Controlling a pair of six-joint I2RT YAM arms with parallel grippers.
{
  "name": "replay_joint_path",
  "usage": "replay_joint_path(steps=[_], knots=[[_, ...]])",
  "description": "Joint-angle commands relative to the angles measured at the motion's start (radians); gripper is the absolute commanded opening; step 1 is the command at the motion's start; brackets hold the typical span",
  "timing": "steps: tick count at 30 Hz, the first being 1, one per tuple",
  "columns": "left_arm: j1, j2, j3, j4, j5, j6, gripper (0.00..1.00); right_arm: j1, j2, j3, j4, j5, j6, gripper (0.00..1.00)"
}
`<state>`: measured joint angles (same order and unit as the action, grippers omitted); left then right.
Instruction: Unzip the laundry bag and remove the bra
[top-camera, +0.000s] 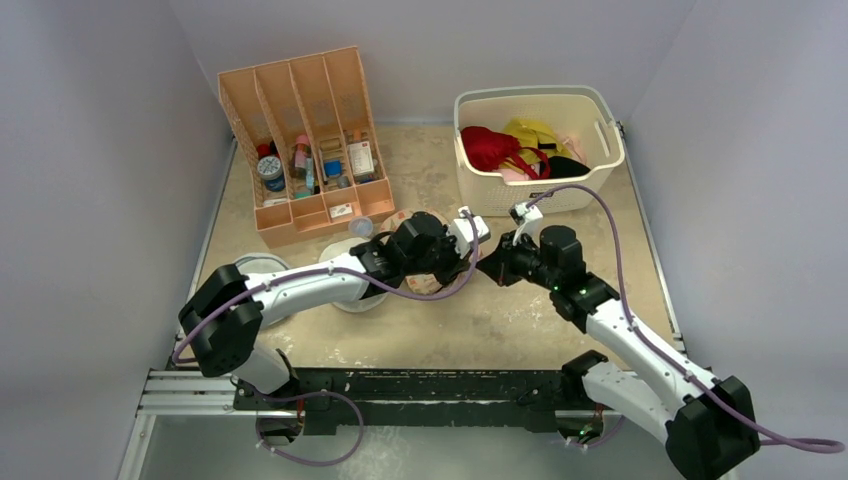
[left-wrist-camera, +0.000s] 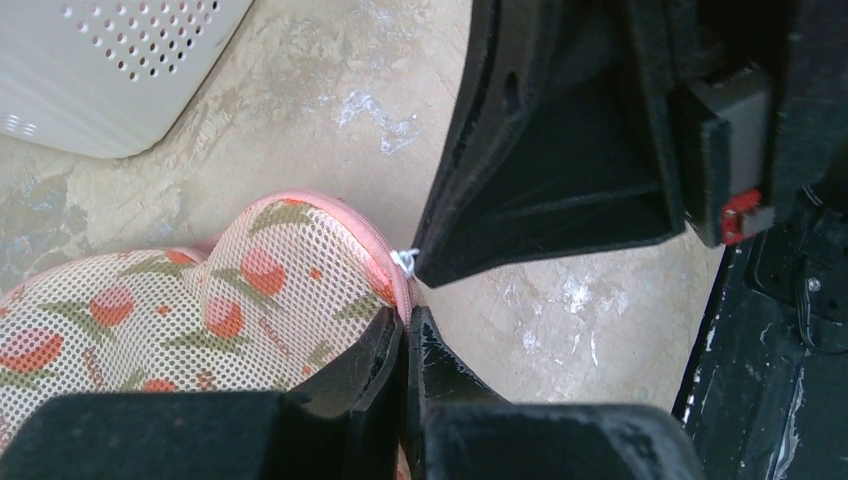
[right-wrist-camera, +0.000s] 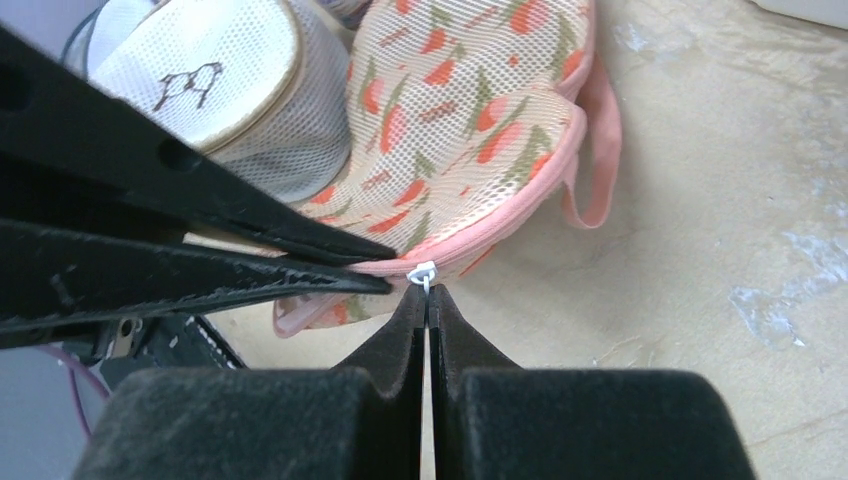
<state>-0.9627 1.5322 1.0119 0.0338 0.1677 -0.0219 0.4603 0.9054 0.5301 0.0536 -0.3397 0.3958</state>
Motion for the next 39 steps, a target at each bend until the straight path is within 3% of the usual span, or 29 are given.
replay_joint_path(steps=[1, 10, 16, 22, 29, 34, 39], knots=[[-0.013, -0.065, 0.054, 0.004, 0.012, 0.051, 0.00, -0.005, 0.013, 0.022, 0.001, 0.141, 0.048, 0.00], [-0.021, -0.106, 0.038, 0.002, 0.036, 0.077, 0.00, -0.060, 0.183, 0.057, 0.045, 0.199, 0.009, 0.00], [-0.025, -0.123, 0.033, -0.010, 0.027, 0.095, 0.00, -0.115, 0.238, 0.071, 0.123, 0.112, -0.017, 0.00], [-0.030, -0.122, 0.035, -0.028, -0.042, 0.111, 0.01, -0.114, 0.145, 0.047, 0.162, -0.045, -0.098, 0.00], [-0.029, -0.135, 0.029, -0.034, -0.052, 0.137, 0.38, -0.112, 0.075, 0.005, 0.169, -0.212, -0.089, 0.00], [-0.029, -0.186, -0.011, 0.011, 0.009, 0.139, 0.45, -0.109, 0.064, -0.011, 0.164, -0.271, -0.080, 0.00], [-0.030, -0.198, -0.018, 0.031, -0.048, 0.122, 0.46, -0.101, 0.048, -0.033, 0.177, -0.298, -0.070, 0.00]])
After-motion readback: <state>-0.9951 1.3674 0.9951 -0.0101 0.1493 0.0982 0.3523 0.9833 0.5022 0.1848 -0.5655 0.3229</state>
